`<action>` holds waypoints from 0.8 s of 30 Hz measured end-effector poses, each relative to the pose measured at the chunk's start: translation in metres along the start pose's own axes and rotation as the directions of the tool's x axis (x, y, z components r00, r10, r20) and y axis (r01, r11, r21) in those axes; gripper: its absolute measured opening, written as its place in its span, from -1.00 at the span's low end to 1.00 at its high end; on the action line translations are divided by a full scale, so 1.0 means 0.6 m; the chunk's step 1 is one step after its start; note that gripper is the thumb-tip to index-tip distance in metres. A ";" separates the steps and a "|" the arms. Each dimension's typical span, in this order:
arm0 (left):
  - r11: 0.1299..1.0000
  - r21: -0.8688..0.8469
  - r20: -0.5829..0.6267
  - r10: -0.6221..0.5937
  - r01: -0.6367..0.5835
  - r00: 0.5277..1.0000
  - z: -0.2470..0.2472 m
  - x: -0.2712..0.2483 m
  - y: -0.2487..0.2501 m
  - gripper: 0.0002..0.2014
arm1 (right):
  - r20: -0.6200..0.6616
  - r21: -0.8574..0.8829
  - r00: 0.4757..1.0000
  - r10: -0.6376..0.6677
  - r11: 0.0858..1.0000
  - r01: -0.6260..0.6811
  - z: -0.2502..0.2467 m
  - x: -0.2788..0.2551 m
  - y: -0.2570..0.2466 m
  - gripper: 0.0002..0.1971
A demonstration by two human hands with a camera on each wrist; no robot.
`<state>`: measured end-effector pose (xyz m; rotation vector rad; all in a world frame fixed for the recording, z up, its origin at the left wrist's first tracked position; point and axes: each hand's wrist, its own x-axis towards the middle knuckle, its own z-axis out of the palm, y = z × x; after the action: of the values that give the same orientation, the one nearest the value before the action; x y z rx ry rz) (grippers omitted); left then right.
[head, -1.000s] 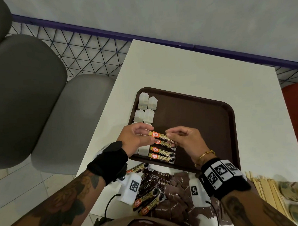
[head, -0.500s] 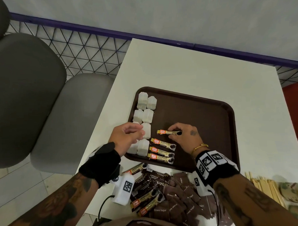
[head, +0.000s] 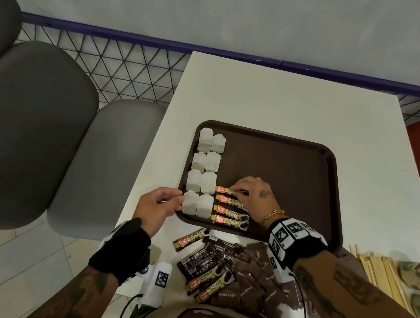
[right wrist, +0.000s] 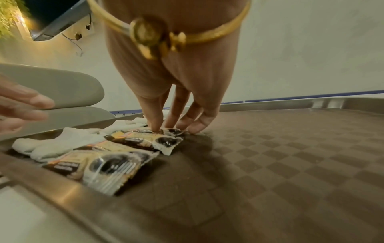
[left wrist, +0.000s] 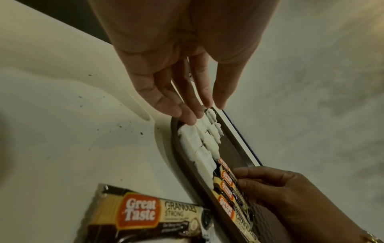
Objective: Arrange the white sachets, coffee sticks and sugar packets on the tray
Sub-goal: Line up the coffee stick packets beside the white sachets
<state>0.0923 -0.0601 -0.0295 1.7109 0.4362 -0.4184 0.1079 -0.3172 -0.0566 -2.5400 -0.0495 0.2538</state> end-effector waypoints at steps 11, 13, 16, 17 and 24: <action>0.996 0.077 -0.004 0.046 -0.046 0.999 -0.004 0.002 0.001 -0.91 | 0.052 -0.072 0.993 -0.109 0.991 0.113 -0.010 -0.017 -0.009 -0.73; 0.978 0.194 0.039 0.073 -0.079 0.997 -0.004 -0.001 0.000 -0.90 | 0.123 -0.109 0.983 -0.134 0.983 0.148 -0.005 -0.017 -0.011 -0.73; 0.927 0.354 0.145 0.077 -0.124 0.986 0.000 -0.012 -0.002 -0.90 | 0.123 -0.108 0.983 -0.137 0.983 0.151 0.000 -0.020 -0.004 -0.78; 0.899 0.414 0.186 0.073 -0.145 0.980 0.002 -0.017 -0.003 -0.89 | 0.119 -0.101 0.984 -0.132 0.984 0.144 0.001 -0.022 -0.001 -0.79; 0.685 0.675 0.313 0.070 -0.274 0.947 0.008 -0.041 -0.019 -0.92 | 0.025 -0.080 0.977 -0.213 0.974 0.214 -0.004 -0.041 -0.018 -0.85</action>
<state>0.0655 -0.0642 -0.0276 2.3868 -0.1313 -0.7317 0.0845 -0.3117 -0.0443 -2.5879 -0.3442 0.1909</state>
